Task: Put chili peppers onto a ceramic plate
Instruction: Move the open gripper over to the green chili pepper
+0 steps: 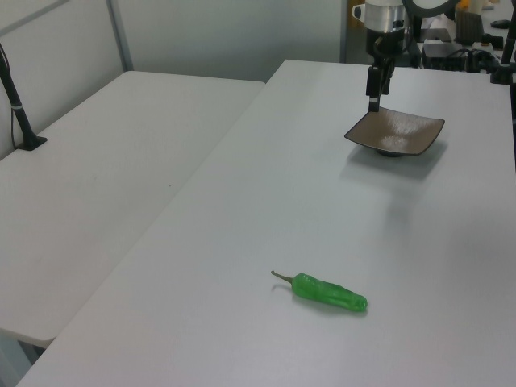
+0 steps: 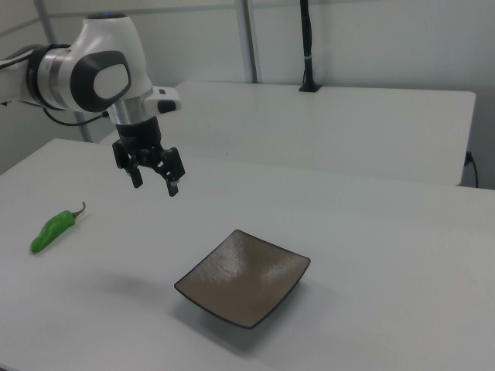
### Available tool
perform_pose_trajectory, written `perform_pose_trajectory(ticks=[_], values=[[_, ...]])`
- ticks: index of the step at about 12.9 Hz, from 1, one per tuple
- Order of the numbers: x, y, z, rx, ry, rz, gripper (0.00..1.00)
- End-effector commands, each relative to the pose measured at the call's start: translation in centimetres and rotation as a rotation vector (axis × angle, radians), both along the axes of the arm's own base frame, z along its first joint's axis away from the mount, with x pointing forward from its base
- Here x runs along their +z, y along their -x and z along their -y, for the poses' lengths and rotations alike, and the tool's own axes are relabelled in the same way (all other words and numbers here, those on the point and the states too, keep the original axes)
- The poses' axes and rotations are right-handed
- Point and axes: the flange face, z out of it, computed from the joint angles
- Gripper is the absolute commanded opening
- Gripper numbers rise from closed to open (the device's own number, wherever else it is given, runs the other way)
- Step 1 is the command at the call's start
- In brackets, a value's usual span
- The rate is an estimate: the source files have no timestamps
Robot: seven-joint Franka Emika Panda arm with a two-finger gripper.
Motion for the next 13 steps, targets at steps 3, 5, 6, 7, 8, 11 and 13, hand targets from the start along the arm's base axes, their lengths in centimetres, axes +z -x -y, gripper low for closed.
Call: perform_pose_trajectory(ticks=[3, 5, 6, 7, 8, 11, 13], values=[[-0.1, 0.0, -0.5, -0.014, -0.001, 0.016, 1.0], [0.0, 0.0, -0.5, -0.016, -0.003, 0.018, 1.0], [-0.2, 0.0, -0.5, -0.019, -0.004, 0.015, 1.0], [-0.3, 0.0, -0.5, -0.029, -0.005, 0.013, 1.0], [-0.4, 0.0, -0.7, -0.046, -0.01, 0.011, 1.0], [-0.6, -0.2, -0.7, -0.056, -0.013, 0.024, 1.0], [-1.3, -0.4, -1.7, -0.04, -0.013, 0.013, 1.0]])
